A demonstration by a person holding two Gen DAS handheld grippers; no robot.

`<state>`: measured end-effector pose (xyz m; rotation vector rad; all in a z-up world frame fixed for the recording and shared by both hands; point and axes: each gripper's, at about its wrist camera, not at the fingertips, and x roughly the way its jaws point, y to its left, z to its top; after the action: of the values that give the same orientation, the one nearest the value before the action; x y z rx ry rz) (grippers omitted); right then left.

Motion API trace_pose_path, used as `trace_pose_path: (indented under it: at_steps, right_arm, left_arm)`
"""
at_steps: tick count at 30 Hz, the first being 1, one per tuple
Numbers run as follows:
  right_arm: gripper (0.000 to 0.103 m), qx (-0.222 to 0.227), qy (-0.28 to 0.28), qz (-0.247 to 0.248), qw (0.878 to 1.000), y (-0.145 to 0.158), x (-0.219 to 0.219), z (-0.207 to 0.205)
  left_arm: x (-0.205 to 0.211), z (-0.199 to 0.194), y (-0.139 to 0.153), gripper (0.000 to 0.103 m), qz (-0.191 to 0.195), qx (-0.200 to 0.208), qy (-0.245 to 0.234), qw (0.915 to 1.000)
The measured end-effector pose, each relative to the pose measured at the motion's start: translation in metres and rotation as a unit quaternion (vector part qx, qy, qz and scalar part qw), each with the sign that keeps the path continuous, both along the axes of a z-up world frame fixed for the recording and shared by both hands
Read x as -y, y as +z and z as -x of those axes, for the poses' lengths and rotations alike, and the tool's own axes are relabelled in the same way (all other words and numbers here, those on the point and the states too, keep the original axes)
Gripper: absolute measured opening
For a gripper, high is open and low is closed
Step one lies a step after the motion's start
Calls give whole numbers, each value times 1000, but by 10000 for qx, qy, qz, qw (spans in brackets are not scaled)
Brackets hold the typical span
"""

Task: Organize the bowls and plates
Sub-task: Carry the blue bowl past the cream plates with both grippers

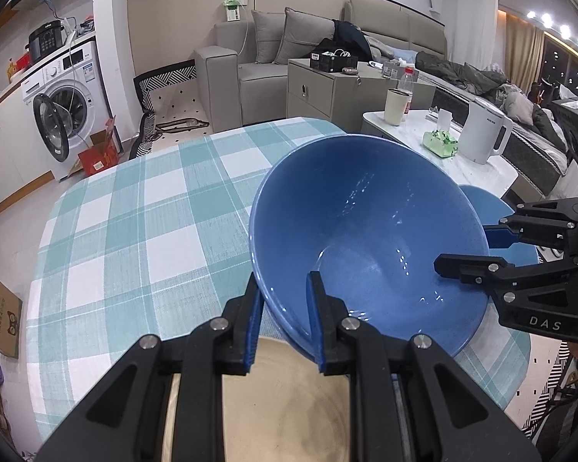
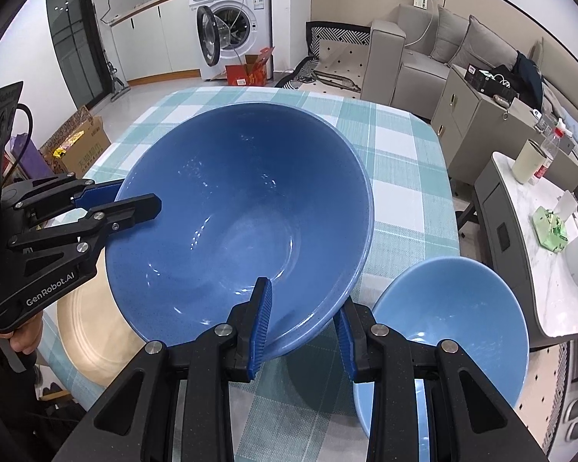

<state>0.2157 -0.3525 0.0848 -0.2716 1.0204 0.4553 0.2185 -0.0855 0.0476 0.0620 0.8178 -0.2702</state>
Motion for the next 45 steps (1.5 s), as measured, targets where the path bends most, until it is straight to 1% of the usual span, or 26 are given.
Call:
trace_pose_path:
  at_steps: [14,27,36,45]
  right_arm:
    - [32,-130,18,166,9998,-11,-3,-1]
    - [33,-85,69,404,9991,-17,-8,0]
    - [33,-104,85,435,9990,-19,-10,-1]
    - [34,-48,133,554,9984,-21,-13,0]
  left_arm:
    - [2,-5,-14,20,-122,-159,-5,9998]
    - [5,-7,-19,20,-265,-238,6,9994]
    - [5,-7,-20,20,-276,-241,6,9993]
    - [4,-10,-28,20,-331,-287,10,9990]
